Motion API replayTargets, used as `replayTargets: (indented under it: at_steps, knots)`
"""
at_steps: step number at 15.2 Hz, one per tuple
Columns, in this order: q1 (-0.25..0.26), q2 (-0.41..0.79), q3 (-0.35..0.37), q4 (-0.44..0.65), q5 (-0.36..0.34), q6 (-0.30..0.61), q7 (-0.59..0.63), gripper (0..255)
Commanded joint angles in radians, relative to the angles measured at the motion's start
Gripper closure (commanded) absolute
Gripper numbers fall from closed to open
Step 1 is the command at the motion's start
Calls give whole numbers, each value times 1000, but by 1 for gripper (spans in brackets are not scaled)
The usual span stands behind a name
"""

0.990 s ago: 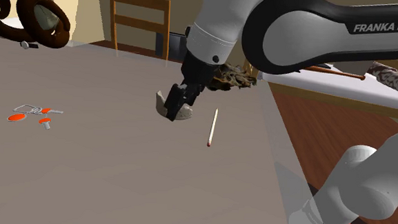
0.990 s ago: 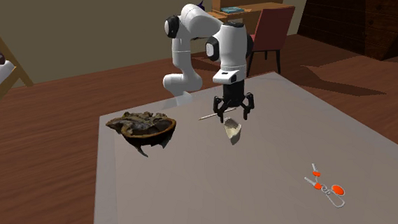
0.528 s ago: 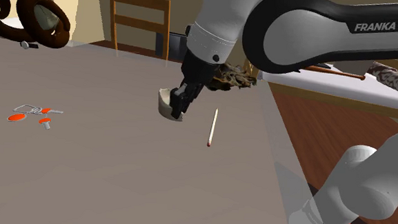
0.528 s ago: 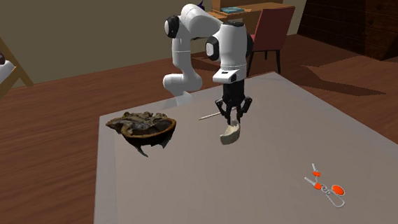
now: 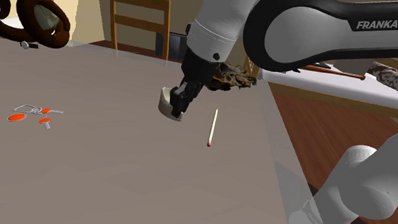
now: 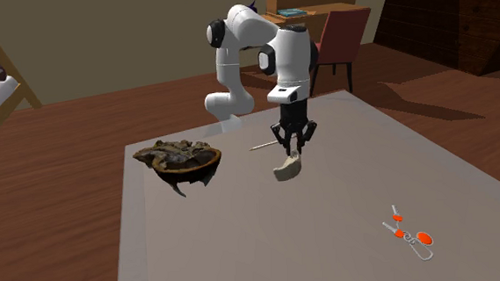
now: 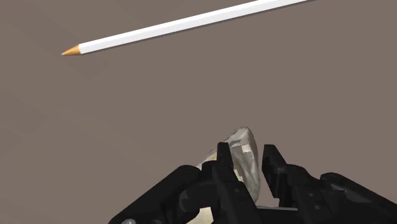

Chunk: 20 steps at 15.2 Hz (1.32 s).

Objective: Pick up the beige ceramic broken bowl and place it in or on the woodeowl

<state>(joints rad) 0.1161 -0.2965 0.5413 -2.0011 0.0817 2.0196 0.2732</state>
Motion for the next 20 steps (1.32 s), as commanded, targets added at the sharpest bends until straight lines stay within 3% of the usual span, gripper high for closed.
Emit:
replayTargets:
  at_steps: [1,16,17,18,20]
  knots:
    - [-1,3,-1,18,0,-21,-1,255]
    - [-13,45,-2,259,-25,-224,7,255]
    - [-12,38,-5,239,-20,-210,3,255]
    - [-12,38,-5,239,-20,-210,3,0]
    - [-66,174,45,355,-33,-307,321,0]
